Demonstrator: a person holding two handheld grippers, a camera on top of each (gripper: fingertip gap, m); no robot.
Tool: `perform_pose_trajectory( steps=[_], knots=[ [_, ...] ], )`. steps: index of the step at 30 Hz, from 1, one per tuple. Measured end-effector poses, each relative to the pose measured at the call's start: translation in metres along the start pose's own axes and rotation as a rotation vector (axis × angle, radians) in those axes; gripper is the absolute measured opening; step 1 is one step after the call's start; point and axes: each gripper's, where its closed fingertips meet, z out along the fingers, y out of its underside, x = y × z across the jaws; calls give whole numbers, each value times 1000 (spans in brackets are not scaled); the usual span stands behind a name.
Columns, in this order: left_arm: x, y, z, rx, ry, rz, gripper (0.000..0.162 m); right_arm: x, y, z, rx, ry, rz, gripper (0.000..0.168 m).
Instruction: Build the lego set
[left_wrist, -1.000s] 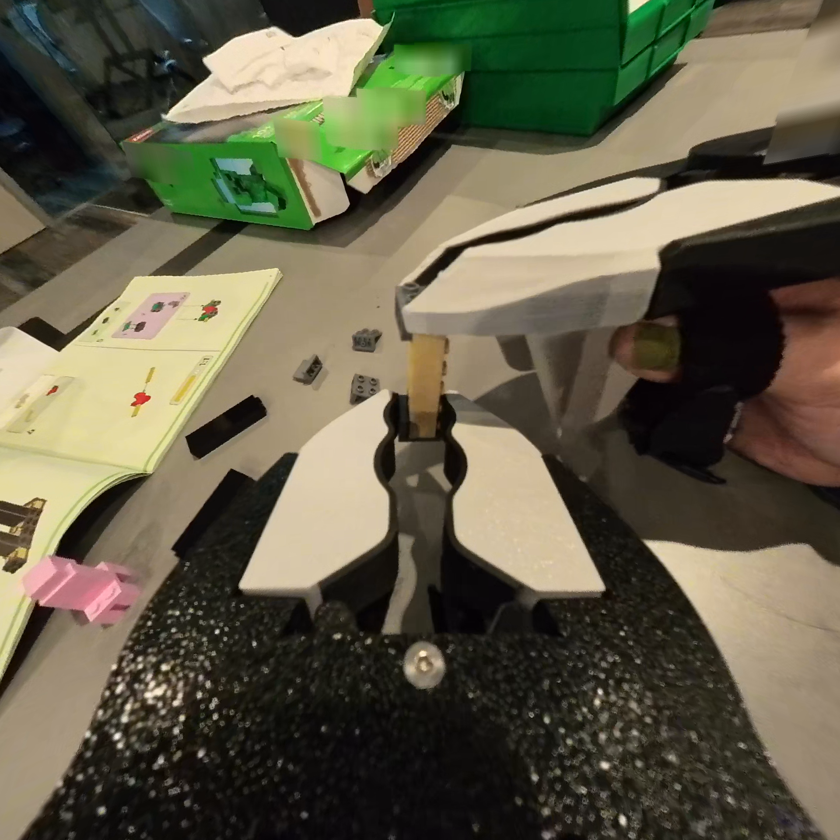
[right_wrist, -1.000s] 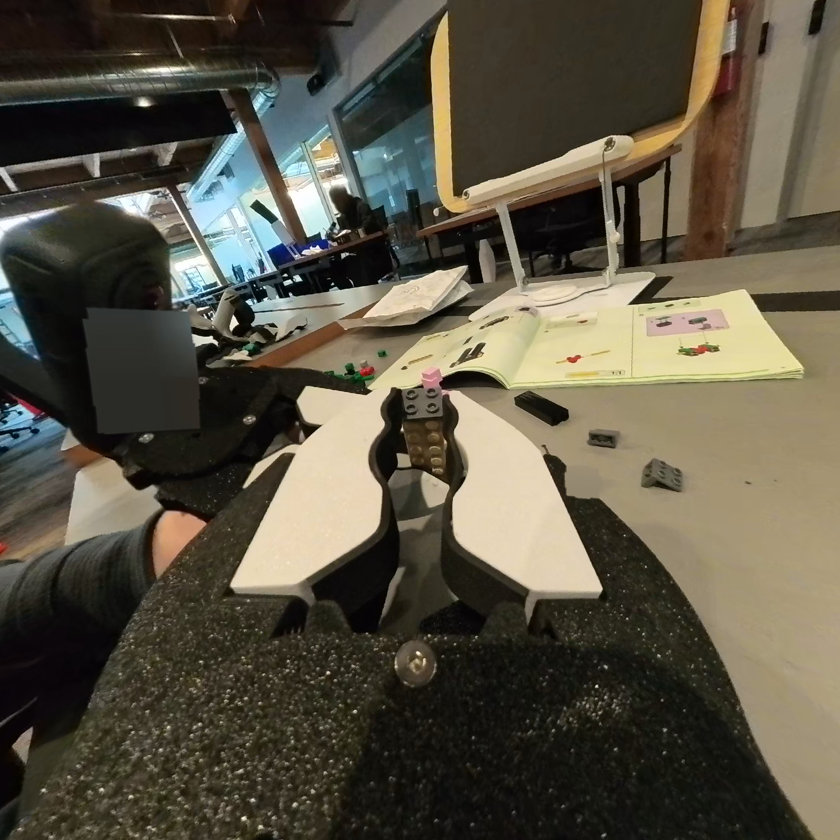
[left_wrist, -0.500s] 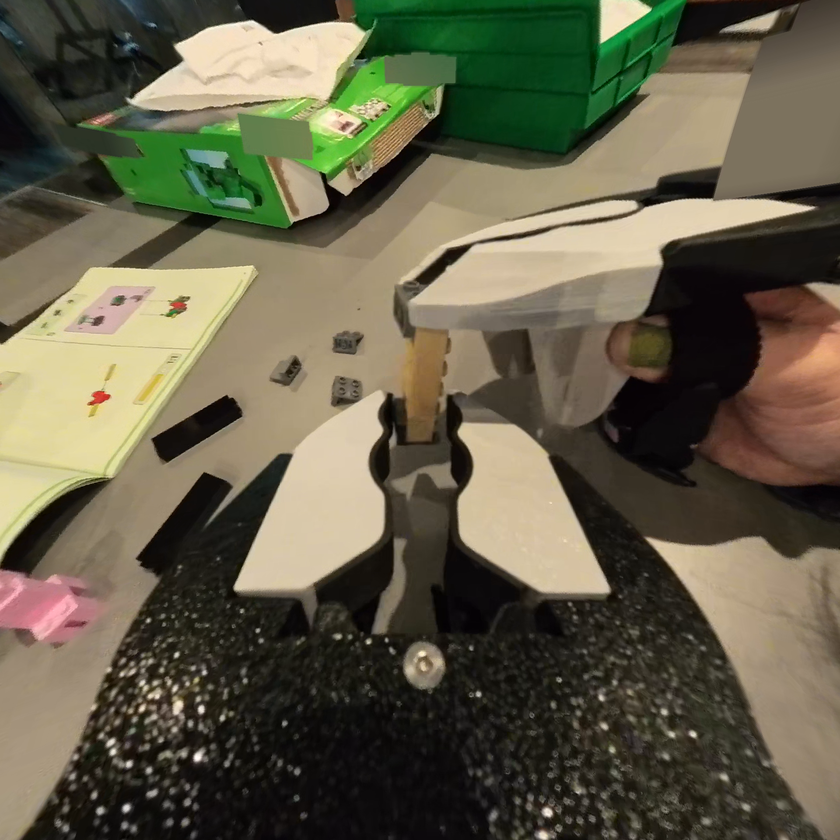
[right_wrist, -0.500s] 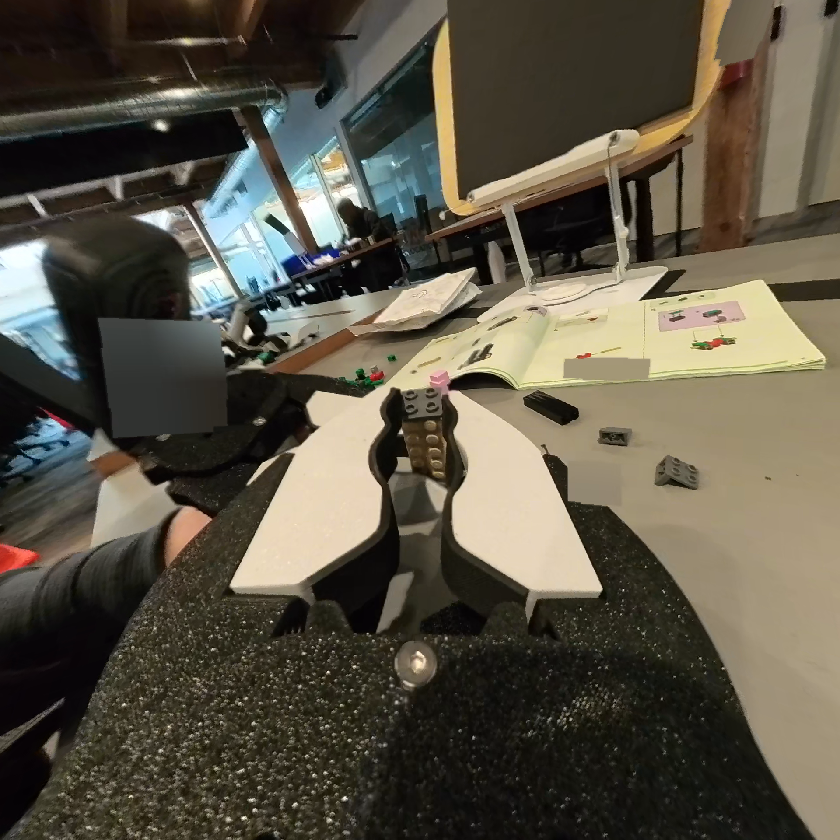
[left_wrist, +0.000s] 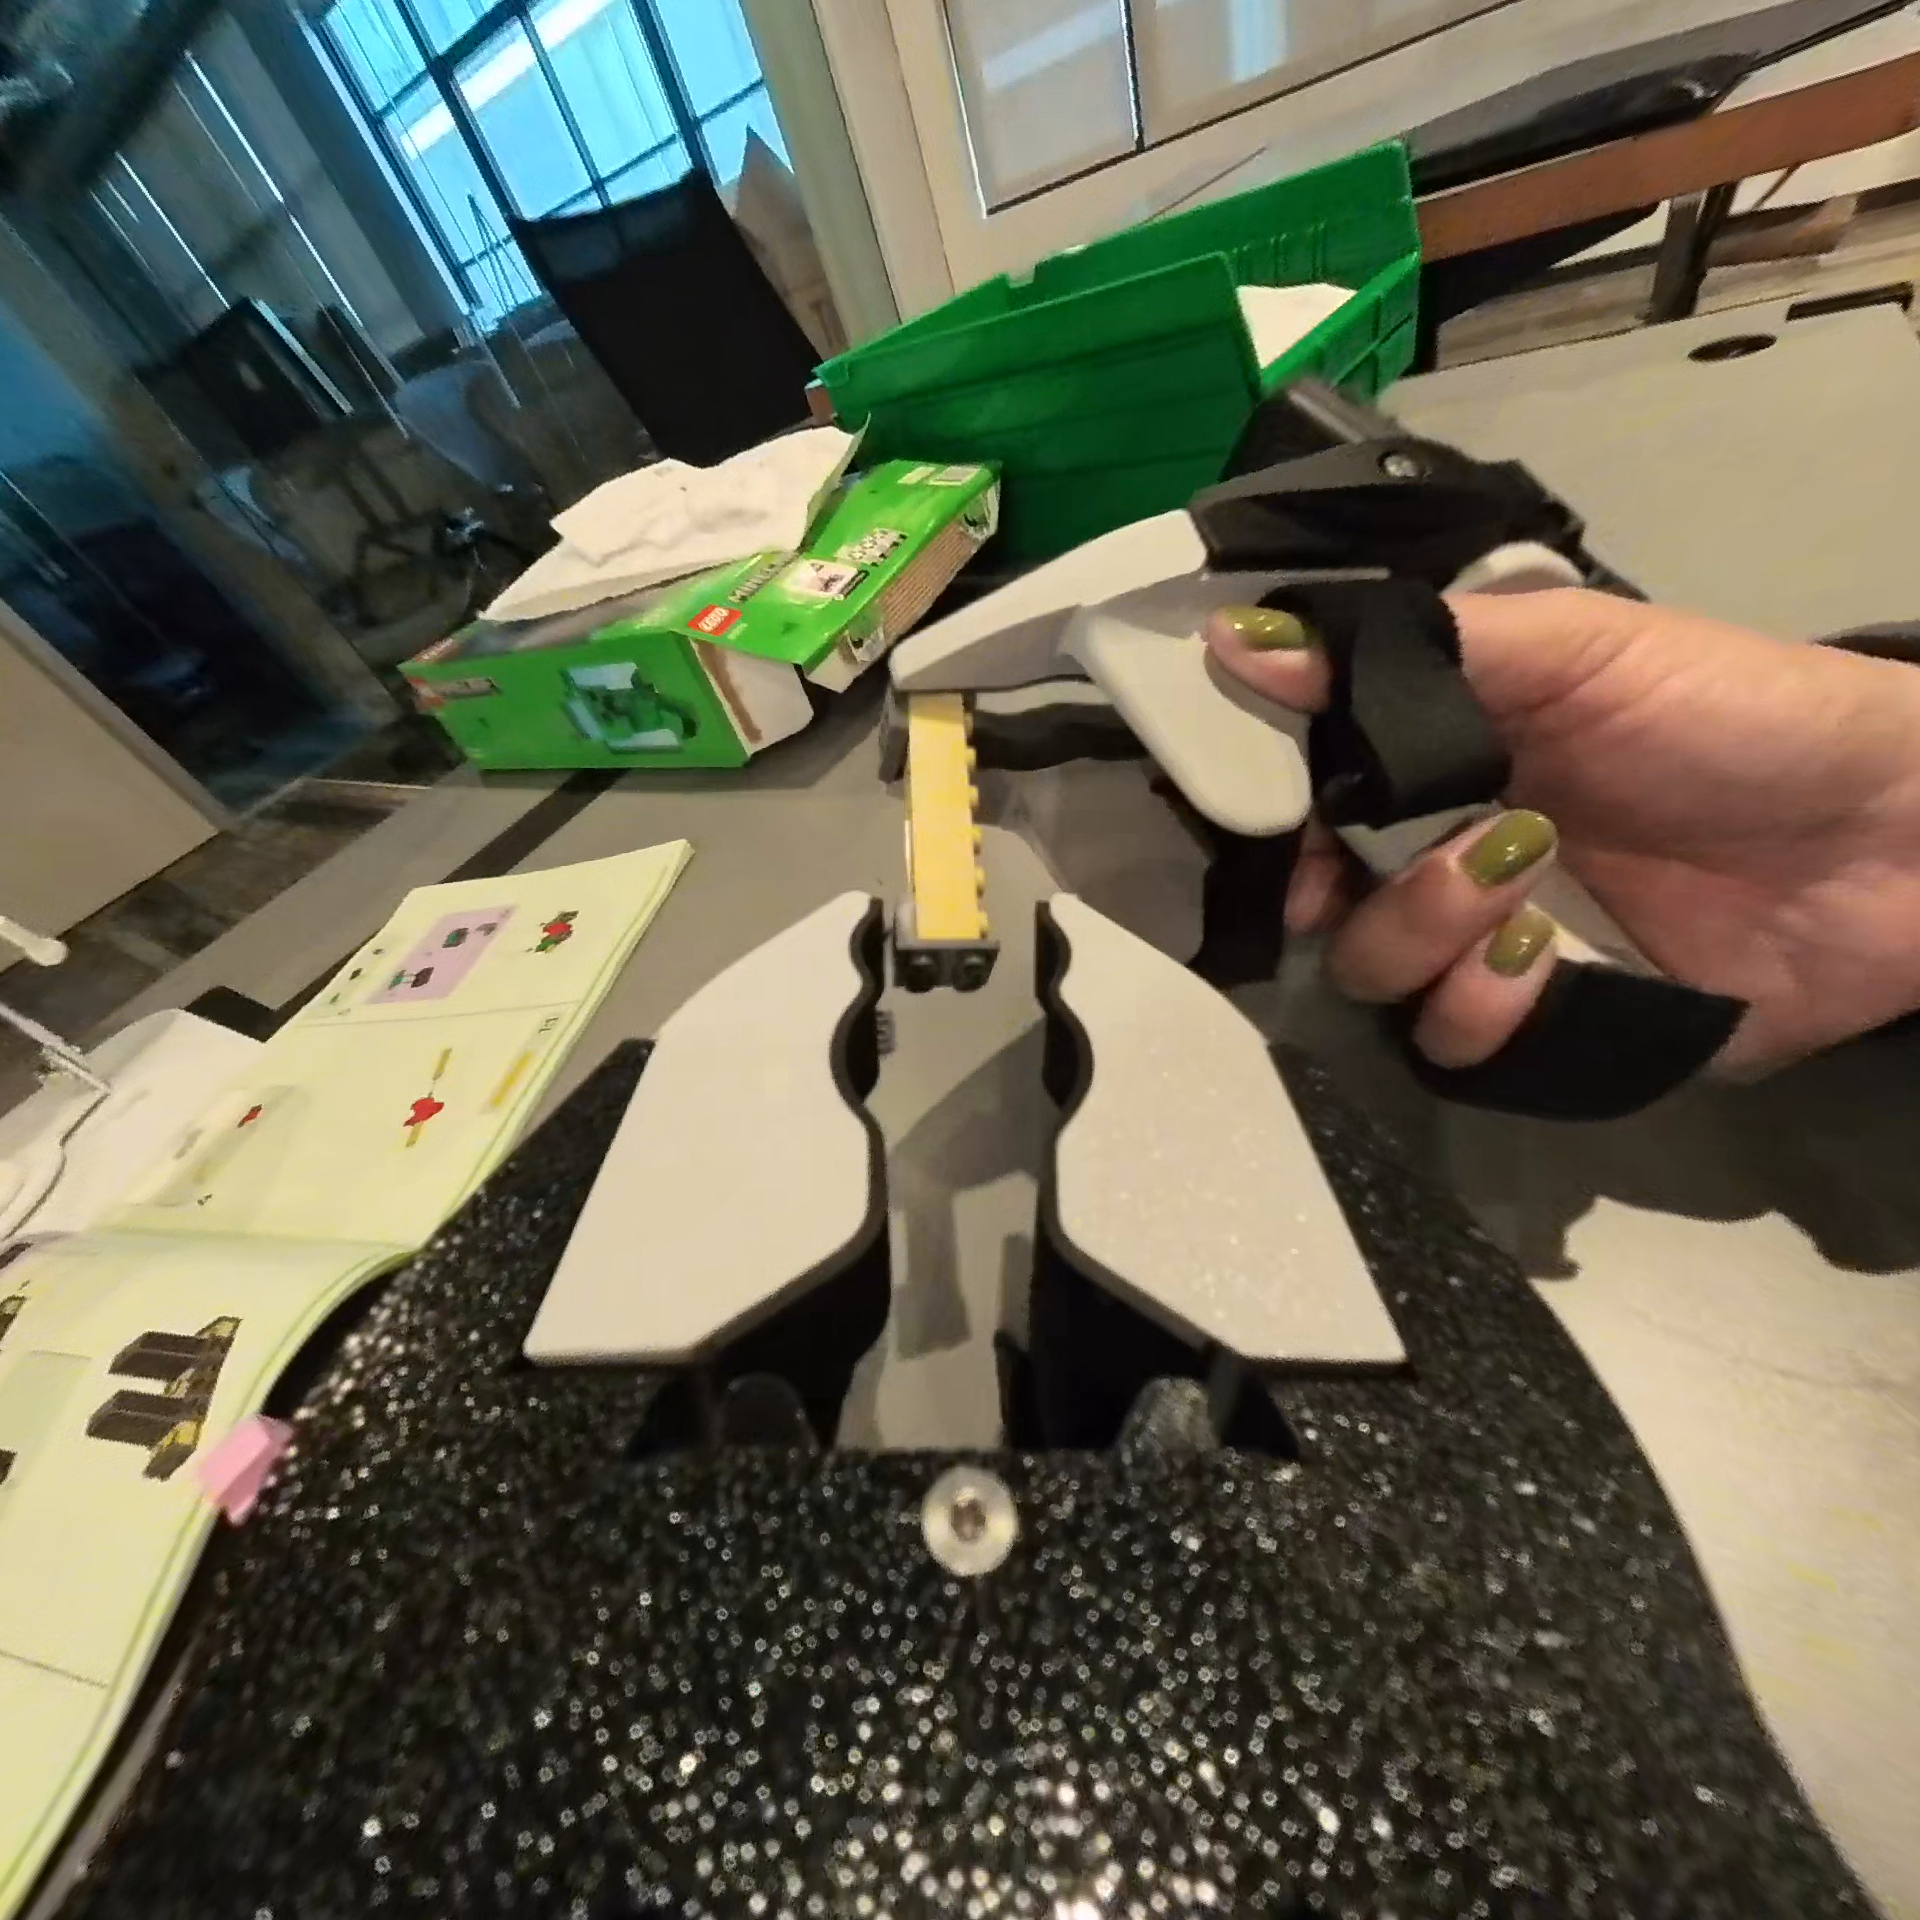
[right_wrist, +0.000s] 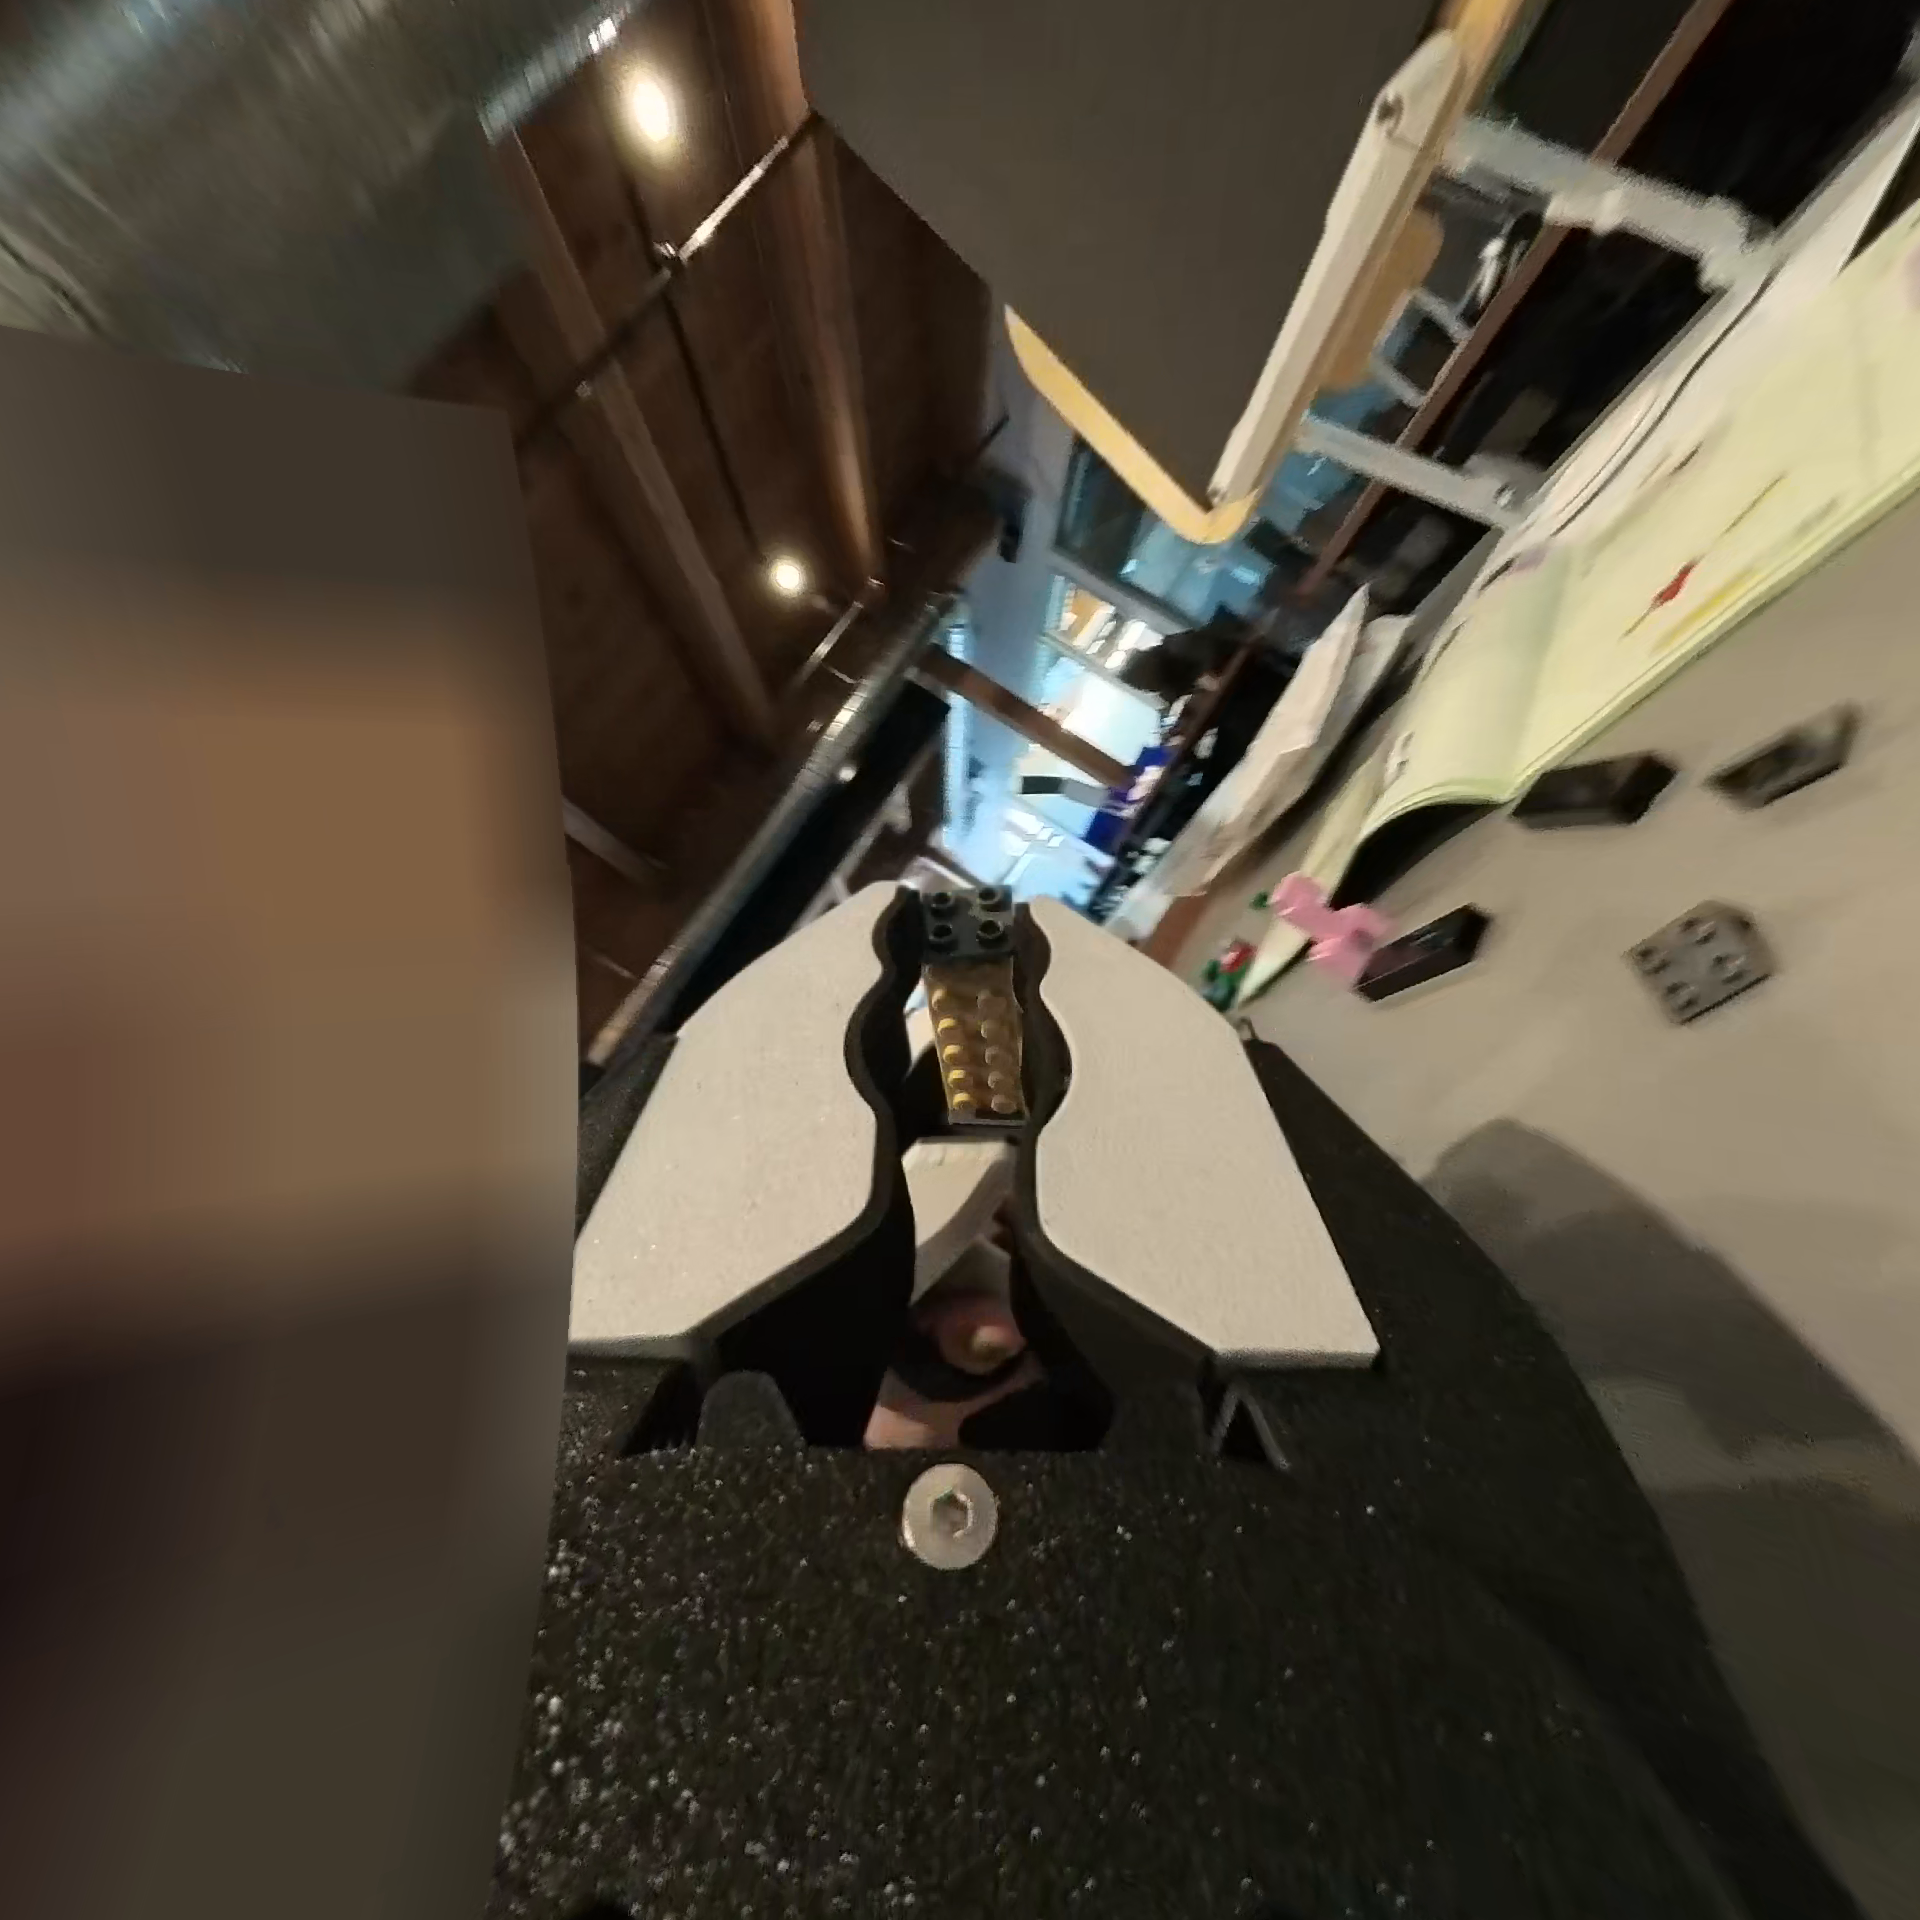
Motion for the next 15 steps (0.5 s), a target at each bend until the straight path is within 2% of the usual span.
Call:
perform_pose_trajectory(
  steps=[3, 11, 15],
  knots=[
    [-3, -5, -3, 29, -28, 31, 18, -3, 1, 1, 4, -29, 60, 16],
    [-6, -7, -7, 17, -61, 89, 17, -5, 2, 3, 2, -52, 63, 16],
    [-1, -10, -7, 50, 10, -32, 19, -7, 0, 2, 0, -83, 43, 16]
  ],
)
